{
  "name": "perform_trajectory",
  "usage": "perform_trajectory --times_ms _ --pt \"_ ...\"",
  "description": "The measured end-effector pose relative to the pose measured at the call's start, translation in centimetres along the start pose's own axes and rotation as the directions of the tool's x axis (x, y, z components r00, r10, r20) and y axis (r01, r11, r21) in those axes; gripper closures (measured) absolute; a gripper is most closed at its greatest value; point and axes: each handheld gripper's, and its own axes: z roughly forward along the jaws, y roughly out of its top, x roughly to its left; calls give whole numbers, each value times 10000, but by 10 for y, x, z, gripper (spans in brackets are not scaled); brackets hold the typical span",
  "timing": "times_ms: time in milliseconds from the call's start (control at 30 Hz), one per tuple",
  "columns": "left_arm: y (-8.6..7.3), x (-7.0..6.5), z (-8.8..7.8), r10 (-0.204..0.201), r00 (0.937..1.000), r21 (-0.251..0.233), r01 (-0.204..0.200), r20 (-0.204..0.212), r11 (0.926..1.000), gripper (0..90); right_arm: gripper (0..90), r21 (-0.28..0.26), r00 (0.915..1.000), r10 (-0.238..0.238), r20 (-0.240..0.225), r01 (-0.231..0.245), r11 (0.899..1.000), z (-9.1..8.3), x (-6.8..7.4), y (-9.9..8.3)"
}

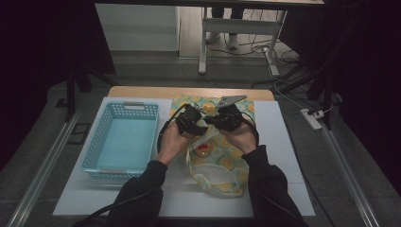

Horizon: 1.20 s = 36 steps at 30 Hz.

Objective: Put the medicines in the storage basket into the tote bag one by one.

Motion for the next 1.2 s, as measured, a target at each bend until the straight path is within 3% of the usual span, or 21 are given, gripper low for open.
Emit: perform_trajectory --times_ms 233,533,700,967,1200 --pt "-2 1 -3 -89 9997 -181 93 211 9998 414 900 -22 10000 34 8 -34 10000 -1 0 0" --pt "-9 1 -12 14 9946 -302 18 1039 9995 265 900 -21 10000 56 10 -56 10000 0 0 0" --pt "-14 1 -23 -265 9865 -586 364 1619 9976 208 900 3 10000 84 35 -84 10000 0 -1 -1" --pt "-20 -9 -40 245 9799 -754 -97 1978 9971 96 900 -48 10000 72 15 -72 10000 -1 0 0" --pt "-26 -20 -50 416 9700 -1057 -165 2395 9943 23 900 3 10000 53 -11 -53 10000 0 0 0"
